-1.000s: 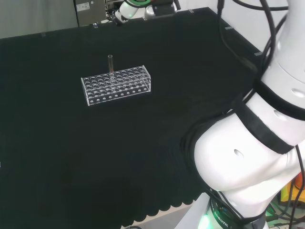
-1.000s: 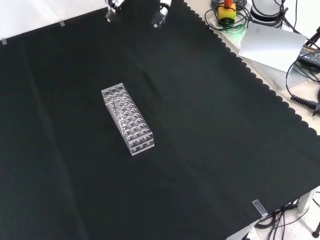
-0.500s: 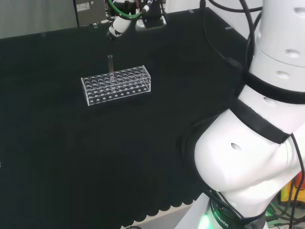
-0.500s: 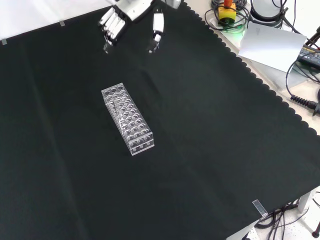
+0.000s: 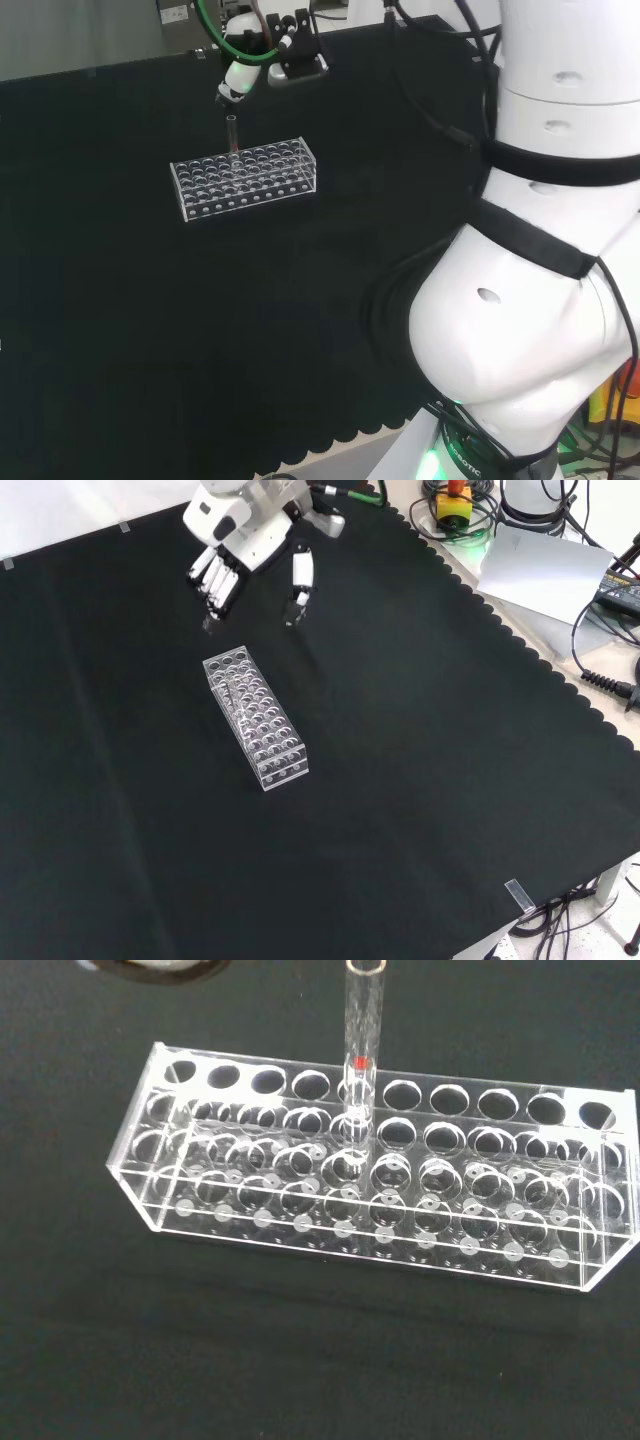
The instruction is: Pick up the test tube.
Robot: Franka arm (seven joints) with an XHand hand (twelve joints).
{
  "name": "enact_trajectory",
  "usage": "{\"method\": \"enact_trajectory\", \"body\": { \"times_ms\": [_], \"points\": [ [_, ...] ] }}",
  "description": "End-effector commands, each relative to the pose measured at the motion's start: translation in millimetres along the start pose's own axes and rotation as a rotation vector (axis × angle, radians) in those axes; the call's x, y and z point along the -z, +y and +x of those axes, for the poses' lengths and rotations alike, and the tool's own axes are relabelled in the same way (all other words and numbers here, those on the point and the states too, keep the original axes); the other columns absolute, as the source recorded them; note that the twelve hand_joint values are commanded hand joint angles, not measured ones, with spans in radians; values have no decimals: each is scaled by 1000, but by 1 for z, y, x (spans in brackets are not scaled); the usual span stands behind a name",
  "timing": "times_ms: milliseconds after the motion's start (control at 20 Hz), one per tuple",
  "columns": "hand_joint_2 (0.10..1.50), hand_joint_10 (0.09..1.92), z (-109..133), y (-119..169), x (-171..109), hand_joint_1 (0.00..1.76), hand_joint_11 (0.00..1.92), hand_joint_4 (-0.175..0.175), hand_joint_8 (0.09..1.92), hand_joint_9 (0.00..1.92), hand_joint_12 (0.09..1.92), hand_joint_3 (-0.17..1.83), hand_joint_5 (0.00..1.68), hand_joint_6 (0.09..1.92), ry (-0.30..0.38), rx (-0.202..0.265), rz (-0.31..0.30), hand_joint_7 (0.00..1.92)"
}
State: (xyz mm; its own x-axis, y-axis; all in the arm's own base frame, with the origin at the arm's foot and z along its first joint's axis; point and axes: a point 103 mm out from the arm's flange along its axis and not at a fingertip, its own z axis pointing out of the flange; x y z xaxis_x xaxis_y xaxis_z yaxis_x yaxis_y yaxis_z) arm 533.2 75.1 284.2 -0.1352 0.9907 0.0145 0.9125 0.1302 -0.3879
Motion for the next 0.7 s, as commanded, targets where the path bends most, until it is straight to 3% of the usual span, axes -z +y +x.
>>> {"method": "enact_trajectory", "body": {
  "times_ms": [50, 400, 700],
  "points": [
    [753, 920, 2, 29, -15, 746, 81, -129, 905, 356, 1604, 465, 411, 91, -76, 14, 50, 426],
    [751, 905, 0, 53, -27, 755, 93, -130, 904, 378, 1592, 476, 440, 110, -105, 12, 81, 454],
    [739, 865, -2, 67, -37, 782, 128, -132, 888, 468, 1572, 499, 471, 166, -126, 10, 82, 591]
  ]
}}
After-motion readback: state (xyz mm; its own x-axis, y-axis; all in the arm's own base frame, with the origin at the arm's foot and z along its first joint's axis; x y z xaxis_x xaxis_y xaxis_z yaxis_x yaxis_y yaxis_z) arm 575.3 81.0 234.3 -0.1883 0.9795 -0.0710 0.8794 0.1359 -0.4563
